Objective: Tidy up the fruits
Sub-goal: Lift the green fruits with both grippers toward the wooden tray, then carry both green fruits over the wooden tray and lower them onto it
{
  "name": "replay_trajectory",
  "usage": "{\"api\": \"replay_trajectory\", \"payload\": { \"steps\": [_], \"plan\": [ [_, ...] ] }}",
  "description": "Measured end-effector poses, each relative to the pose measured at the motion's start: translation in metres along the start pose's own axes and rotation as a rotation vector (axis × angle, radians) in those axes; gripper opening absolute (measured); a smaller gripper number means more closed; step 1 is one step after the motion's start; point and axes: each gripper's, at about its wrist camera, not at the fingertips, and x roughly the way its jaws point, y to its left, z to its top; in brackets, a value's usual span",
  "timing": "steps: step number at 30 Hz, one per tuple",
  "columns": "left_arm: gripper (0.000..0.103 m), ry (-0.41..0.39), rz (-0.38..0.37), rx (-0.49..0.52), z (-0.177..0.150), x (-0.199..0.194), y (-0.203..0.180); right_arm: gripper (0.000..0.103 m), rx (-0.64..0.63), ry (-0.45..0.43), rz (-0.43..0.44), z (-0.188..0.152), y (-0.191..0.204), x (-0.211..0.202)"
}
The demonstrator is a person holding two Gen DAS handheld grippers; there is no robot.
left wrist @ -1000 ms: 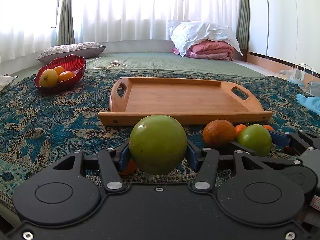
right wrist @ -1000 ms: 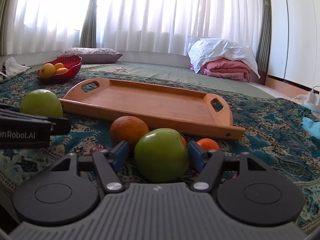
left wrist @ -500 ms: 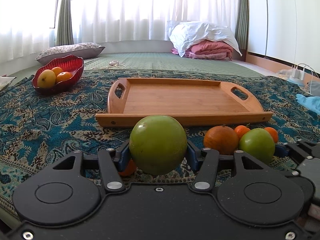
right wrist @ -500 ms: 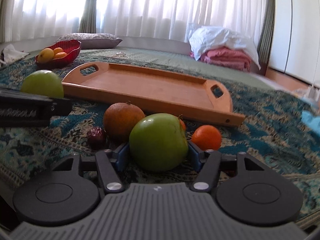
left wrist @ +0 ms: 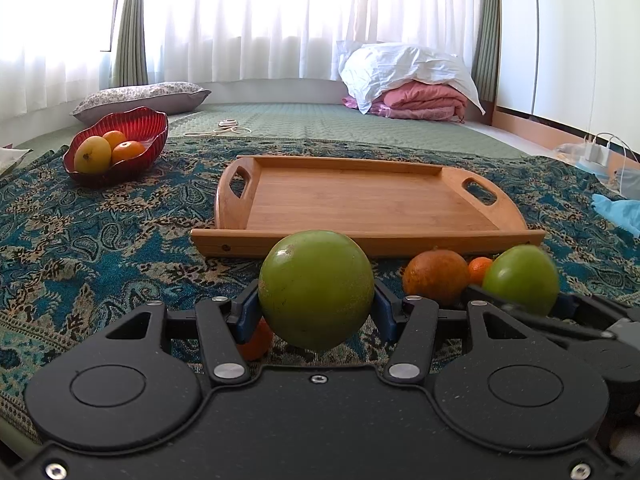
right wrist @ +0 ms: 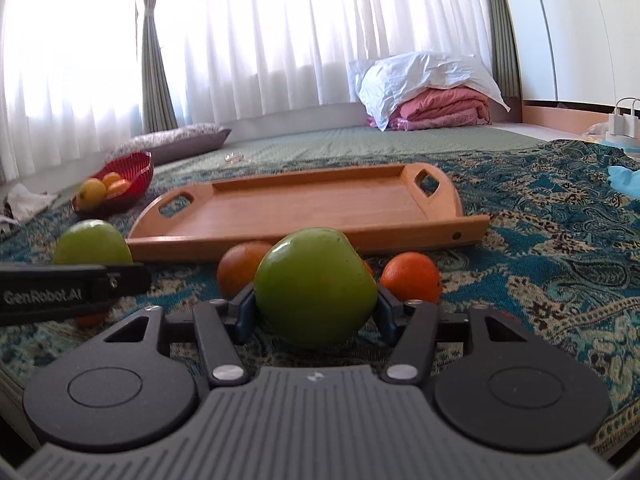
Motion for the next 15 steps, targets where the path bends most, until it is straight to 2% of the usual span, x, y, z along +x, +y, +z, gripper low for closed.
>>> {"api": "replay_trajectory", "payload": {
  "steps": [6,15],
  "plan": [
    [0.053,-0.011,-0.002,-0.017,0.013,0.005,0.002,0.061,0.023,-0.04,0.009,0.022,-0.005,-0.001],
    [0.053,-0.023,-0.011,-0.029,0.051,0.018,0.006,0.061,0.051,-0.027,0.002,0.052,-0.024,0.011]
  ]
}}
